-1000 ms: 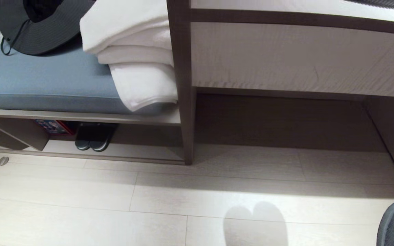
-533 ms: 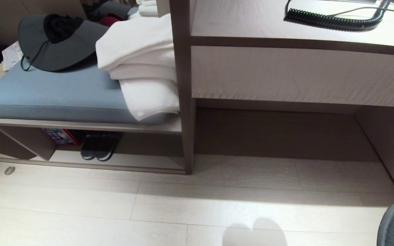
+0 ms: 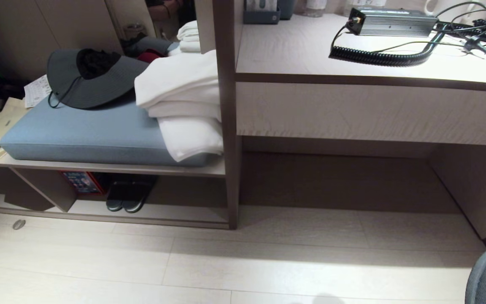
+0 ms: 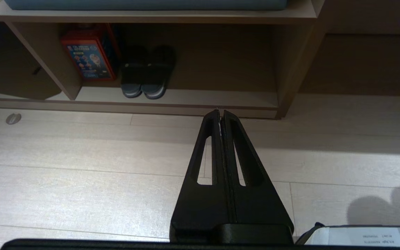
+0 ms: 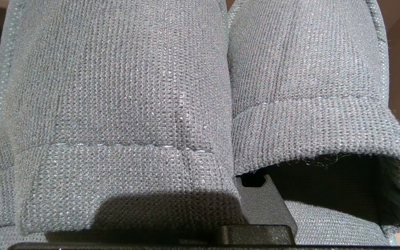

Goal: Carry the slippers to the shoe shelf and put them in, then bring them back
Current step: Place the slippers into the shoe cabinet

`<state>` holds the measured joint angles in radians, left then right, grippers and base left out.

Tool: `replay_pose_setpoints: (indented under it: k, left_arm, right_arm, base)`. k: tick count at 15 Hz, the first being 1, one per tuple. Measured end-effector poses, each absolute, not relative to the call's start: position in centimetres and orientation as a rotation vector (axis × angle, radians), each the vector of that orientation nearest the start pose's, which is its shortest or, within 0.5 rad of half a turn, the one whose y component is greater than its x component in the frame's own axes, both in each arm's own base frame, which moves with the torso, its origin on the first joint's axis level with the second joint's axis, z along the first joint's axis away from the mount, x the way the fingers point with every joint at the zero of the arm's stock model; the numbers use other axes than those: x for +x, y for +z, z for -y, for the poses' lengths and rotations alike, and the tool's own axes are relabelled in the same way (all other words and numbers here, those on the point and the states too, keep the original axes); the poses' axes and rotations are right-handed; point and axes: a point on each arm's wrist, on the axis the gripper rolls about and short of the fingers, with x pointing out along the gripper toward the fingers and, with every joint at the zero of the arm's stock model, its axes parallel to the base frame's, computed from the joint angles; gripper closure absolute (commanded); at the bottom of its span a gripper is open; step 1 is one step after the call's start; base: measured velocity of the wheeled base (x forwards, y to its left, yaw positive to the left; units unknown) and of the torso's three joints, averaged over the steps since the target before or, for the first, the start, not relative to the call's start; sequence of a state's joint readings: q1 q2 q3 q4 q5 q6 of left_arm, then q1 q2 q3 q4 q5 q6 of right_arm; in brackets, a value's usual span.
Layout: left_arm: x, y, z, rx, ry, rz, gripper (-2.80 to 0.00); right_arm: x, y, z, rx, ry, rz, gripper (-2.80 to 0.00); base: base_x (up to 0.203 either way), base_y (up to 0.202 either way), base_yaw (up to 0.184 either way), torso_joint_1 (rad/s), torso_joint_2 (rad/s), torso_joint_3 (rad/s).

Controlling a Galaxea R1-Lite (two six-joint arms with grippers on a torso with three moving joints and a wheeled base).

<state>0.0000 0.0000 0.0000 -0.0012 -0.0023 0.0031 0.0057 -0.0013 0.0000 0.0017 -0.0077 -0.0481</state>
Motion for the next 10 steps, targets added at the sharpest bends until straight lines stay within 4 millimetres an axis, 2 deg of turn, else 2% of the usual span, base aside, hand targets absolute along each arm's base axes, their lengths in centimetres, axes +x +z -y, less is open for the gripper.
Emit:
replay_pose_setpoints:
  k: [10]
  left_arm:
    - [-2.28,7.56,0.01,0.003,-0.002,0.001,0.0]
  right_arm:
    - [-2.29,7.53,0.03,-0.048,-0.002,0.0,0.0]
  base:
    - [0.0,0.0,0.0,0.001,0.0,0.203]
